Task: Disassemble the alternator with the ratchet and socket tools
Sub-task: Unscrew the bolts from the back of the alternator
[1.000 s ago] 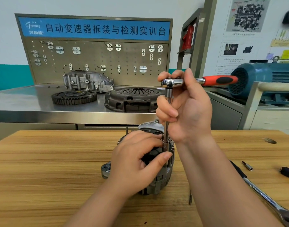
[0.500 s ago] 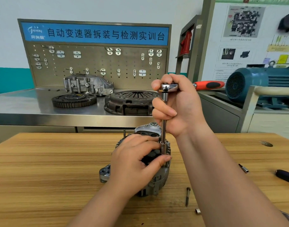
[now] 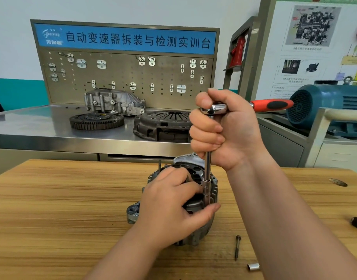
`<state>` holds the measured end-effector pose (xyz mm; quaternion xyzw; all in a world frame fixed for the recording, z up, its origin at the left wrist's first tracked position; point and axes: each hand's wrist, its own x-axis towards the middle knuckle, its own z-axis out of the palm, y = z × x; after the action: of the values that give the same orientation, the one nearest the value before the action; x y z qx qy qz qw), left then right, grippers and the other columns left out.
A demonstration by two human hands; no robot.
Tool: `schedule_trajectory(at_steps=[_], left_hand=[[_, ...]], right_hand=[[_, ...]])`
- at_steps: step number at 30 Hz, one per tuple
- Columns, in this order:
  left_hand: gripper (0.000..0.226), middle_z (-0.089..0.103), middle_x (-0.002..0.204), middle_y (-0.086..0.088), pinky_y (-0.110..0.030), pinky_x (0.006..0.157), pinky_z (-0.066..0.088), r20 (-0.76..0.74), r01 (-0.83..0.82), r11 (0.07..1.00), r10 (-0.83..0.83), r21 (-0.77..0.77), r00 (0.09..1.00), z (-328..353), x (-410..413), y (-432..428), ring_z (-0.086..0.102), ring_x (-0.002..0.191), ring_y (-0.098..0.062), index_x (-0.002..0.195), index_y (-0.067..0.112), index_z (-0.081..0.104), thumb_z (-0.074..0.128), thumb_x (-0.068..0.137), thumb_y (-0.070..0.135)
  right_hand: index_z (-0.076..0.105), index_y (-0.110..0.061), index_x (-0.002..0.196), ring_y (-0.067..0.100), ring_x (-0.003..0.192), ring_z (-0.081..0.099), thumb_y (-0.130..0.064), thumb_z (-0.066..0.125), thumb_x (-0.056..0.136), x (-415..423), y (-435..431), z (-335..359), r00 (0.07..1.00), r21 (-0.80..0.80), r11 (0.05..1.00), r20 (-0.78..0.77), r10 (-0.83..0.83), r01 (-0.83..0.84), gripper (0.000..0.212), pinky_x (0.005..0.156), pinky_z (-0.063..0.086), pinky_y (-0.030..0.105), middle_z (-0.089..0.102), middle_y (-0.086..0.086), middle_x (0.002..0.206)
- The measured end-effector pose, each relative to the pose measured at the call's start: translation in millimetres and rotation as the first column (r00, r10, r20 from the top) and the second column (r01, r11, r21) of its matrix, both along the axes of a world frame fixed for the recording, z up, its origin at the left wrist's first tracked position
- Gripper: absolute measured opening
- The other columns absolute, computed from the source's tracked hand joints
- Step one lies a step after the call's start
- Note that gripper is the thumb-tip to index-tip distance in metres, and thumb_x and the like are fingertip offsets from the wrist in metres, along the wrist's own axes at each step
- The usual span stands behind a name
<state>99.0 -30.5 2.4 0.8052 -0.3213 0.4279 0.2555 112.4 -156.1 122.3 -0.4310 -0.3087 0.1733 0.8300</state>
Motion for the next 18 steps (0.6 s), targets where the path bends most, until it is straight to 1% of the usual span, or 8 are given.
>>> schedule_trajectory(at_steps=[3, 9, 10, 12, 13, 15, 18], left_hand=[[0.034, 0.049, 0.066, 0.010, -0.020, 0.053, 0.035, -0.002, 0.010, 1.000, -0.010, -0.003, 1.000, 0.2, 0.1, -0.1, 0.039, 0.069, -0.004, 0.068, 0.023, 0.068, 0.066, 0.072, 0.057], [0.037, 0.047, 0.066, 0.011, -0.021, 0.050, 0.038, -0.017, -0.012, 1.000, 0.012, 0.024, 1.000, 1.5, -1.6, -2.0, 0.040, 0.068, -0.005, 0.068, 0.024, 0.068, 0.066, 0.067, 0.061], [0.037, 0.047, 0.066, 0.011, -0.022, 0.050, 0.038, -0.024, -0.014, 0.999, 0.015, 0.033, 1.000, 1.6, -1.7, -1.9, 0.040, 0.068, -0.005, 0.068, 0.025, 0.068, 0.067, 0.067, 0.062], [0.037, 0.048, 0.066, 0.010, -0.023, 0.049, 0.040, -0.029, -0.007, 0.999, 0.008, 0.035, 1.000, 2.6, -1.1, -0.2, 0.041, 0.067, -0.006, 0.066, 0.024, 0.067, 0.067, 0.067, 0.060], [0.036, 0.048, 0.066, 0.010, -0.025, 0.048, 0.040, -0.027, 0.008, 1.000, -0.008, 0.022, 1.000, 2.9, 0.1, 1.9, 0.042, 0.066, -0.007, 0.064, 0.023, 0.066, 0.067, 0.068, 0.059], [0.035, 0.048, 0.065, 0.009, -0.030, 0.048, 0.042, -0.038, 0.068, 0.998, -0.069, -0.015, 0.997, 2.6, 3.2, 7.9, 0.044, 0.066, -0.010, 0.061, 0.020, 0.065, 0.069, 0.070, 0.054], [0.039, 0.048, 0.066, 0.008, -0.035, 0.050, 0.043, -0.073, 0.111, 0.994, -0.111, -0.004, 0.991, 3.8, 4.5, 13.1, 0.047, 0.067, -0.013, 0.062, 0.016, 0.066, 0.068, 0.071, 0.054]], right_hand=[[0.057, -0.018, 0.056, 0.008, 0.036, 0.010, -0.030, 0.035, 0.087, 3.0, -0.7, -0.5, 0.997, -0.031, 0.997, 0.043, 0.070, -0.069, 0.039, 0.039, 0.008, 0.013, 0.016, -0.005, 0.046], [0.058, -0.016, 0.062, 0.007, 0.035, 0.016, -0.022, 0.040, 0.085, 4.7, -0.1, 0.2, 0.976, -0.060, 0.980, 0.097, 0.196, -0.191, 0.030, 0.041, 0.013, 0.011, 0.021, -0.005, 0.047], [0.057, -0.015, 0.063, 0.007, 0.035, 0.016, -0.020, 0.041, 0.085, 4.1, 0.8, -0.3, 0.971, -0.051, 0.975, 0.091, 0.221, -0.217, 0.028, 0.041, 0.013, 0.011, 0.023, -0.004, 0.047], [0.053, -0.012, 0.064, 0.007, 0.035, 0.014, -0.015, 0.042, 0.086, 1.1, 2.1, -0.1, 0.961, -0.005, 0.961, 0.025, 0.276, -0.276, 0.024, 0.044, 0.014, 0.011, 0.027, -0.001, 0.048], [0.051, -0.011, 0.065, 0.005, 0.036, 0.012, -0.012, 0.042, 0.086, -0.9, 3.3, 0.5, 0.966, 0.010, 0.966, 0.000, 0.259, -0.259, 0.023, 0.045, 0.014, 0.011, 0.028, 0.000, 0.049], [0.055, -0.006, 0.067, 0.002, 0.038, 0.010, -0.010, 0.041, 0.087, -1.9, 9.1, -0.8, 0.980, 0.017, 0.980, -0.026, 0.199, -0.199, 0.024, 0.046, 0.015, 0.011, 0.029, 0.003, 0.050], [0.058, 0.004, 0.072, 0.002, 0.039, 0.011, -0.010, 0.038, 0.089, 1.7, 15.5, -2.1, 0.984, 0.000, 0.987, -0.082, 0.157, -0.158, 0.030, 0.047, 0.016, 0.011, 0.030, 0.004, 0.050]])
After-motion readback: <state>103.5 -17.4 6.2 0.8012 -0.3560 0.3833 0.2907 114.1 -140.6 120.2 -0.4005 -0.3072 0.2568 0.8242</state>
